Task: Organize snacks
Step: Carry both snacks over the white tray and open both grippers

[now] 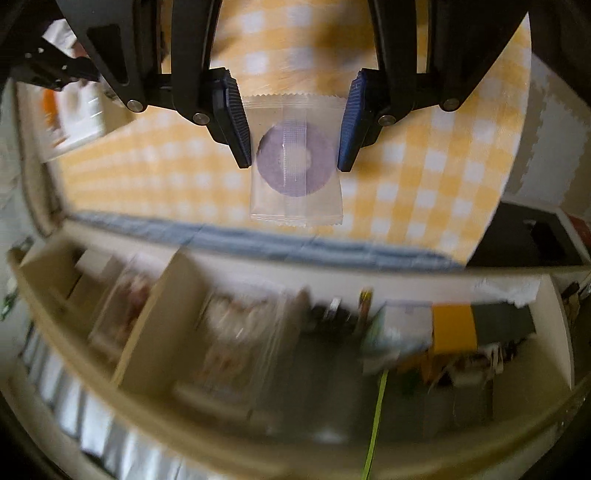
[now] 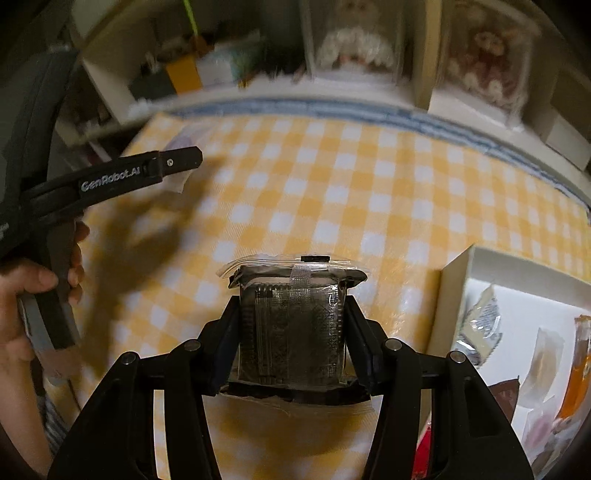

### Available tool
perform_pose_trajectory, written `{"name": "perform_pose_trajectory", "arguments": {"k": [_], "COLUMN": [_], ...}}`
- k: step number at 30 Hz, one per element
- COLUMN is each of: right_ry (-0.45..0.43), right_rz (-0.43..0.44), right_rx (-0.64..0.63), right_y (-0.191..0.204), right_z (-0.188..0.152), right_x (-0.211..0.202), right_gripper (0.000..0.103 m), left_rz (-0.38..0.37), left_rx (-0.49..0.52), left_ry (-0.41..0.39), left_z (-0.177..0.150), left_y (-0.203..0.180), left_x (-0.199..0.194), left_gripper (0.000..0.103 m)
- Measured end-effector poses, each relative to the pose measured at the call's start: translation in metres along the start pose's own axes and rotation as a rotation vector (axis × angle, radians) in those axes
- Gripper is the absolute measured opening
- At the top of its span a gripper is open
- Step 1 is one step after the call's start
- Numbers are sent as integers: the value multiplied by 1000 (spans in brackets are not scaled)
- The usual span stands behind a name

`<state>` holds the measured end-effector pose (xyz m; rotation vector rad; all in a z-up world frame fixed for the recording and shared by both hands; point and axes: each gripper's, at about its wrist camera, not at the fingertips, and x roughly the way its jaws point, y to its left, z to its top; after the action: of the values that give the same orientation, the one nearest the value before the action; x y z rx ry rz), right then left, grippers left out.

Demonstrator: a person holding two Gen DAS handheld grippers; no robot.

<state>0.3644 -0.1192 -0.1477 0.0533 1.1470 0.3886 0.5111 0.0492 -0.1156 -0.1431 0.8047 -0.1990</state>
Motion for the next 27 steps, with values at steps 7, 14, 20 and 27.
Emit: {"name": "perform_pose_trajectory", "arguments": {"k": [7, 14, 20, 27], "right_ry": [-156, -266, -317, -344], "right_rz": [8, -31, -115, -226], "right_rx": [24, 46, 101, 222], "right_y": [5, -11, -39, -102], "right_z": [20, 15, 0, -23], "right_x": [-55, -115, -143, -152], "right_gripper": [54, 54, 54, 54], "left_rz": [-113, -213, -327, -418], "left_rx": [16, 32, 36, 52], "left_ry": [-102, -138, -135, -81], "left_z": [6, -3, -14, -26], "left_y": [-22, -43, -65, -91], "left_x": [-62, -106, -122, -99], "left_gripper": [45, 45, 45, 45]}}
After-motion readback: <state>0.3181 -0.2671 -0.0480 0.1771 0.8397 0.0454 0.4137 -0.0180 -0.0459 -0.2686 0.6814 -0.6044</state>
